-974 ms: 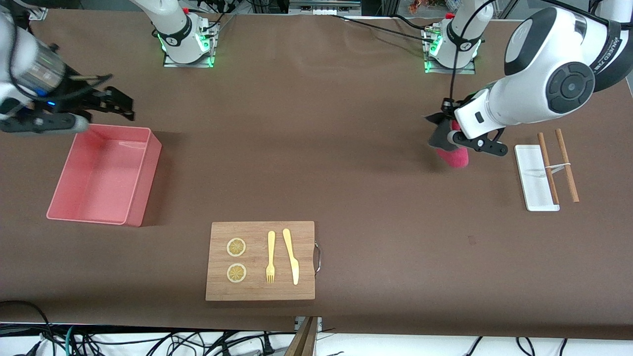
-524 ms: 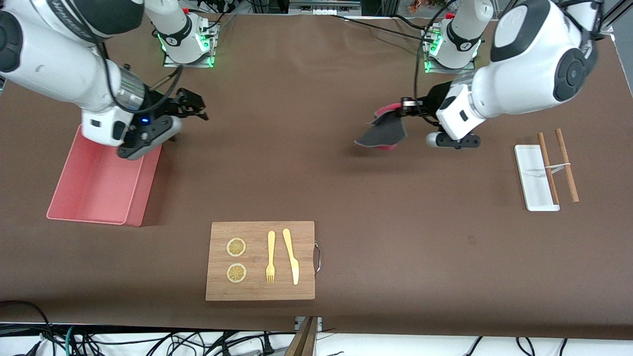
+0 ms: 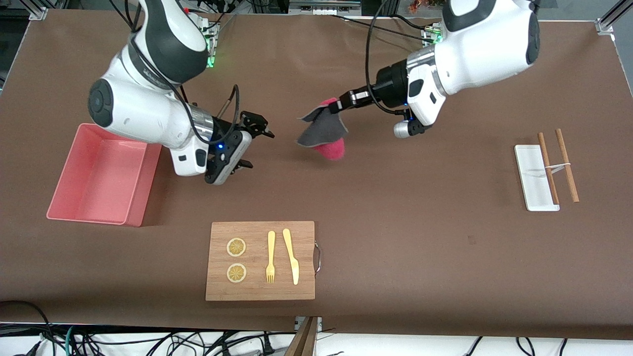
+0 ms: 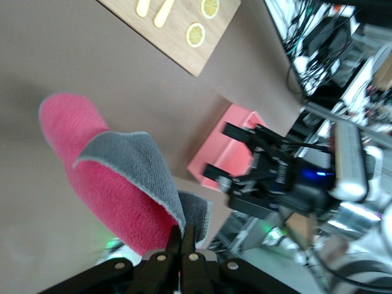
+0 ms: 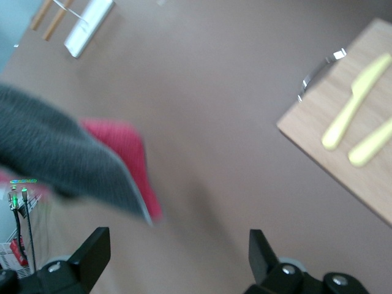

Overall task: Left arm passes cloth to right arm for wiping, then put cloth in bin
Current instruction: 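Carry the cloth toward the middle while the right gripper reaches toward it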

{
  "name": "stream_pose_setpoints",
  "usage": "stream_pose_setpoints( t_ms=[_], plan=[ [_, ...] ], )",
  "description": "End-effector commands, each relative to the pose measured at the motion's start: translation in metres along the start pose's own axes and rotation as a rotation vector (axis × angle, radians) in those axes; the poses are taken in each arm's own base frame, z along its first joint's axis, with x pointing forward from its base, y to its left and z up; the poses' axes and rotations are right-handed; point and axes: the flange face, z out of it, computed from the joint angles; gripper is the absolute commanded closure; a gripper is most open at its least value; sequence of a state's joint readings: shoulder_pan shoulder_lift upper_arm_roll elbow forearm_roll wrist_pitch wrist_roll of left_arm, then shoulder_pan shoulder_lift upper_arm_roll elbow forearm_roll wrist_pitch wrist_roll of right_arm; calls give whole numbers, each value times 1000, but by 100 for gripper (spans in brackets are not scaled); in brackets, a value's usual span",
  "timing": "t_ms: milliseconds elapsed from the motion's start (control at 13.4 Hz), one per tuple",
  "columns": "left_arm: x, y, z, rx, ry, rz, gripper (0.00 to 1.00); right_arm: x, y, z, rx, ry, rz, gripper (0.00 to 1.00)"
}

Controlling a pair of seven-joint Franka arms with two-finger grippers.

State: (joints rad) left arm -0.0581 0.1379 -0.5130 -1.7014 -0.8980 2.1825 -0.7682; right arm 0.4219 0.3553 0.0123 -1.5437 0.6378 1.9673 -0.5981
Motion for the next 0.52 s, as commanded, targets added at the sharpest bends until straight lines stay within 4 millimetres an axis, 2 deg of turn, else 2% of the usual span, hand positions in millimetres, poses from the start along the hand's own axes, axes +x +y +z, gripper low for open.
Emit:
stream_pose_setpoints(
  t_ms=[0, 225, 449],
  plan=[
    [-10, 16, 1, -103, 4, -163, 100, 15, -17, 23, 33, 67, -102, 0],
    [-10, 20, -1, -130, 15, -276, 100, 15, -31, 52, 42, 73, -152, 0],
    [-12, 29, -9, -179, 37, -354, 100, 12, -33, 56, 50, 56, -209, 0]
  ],
)
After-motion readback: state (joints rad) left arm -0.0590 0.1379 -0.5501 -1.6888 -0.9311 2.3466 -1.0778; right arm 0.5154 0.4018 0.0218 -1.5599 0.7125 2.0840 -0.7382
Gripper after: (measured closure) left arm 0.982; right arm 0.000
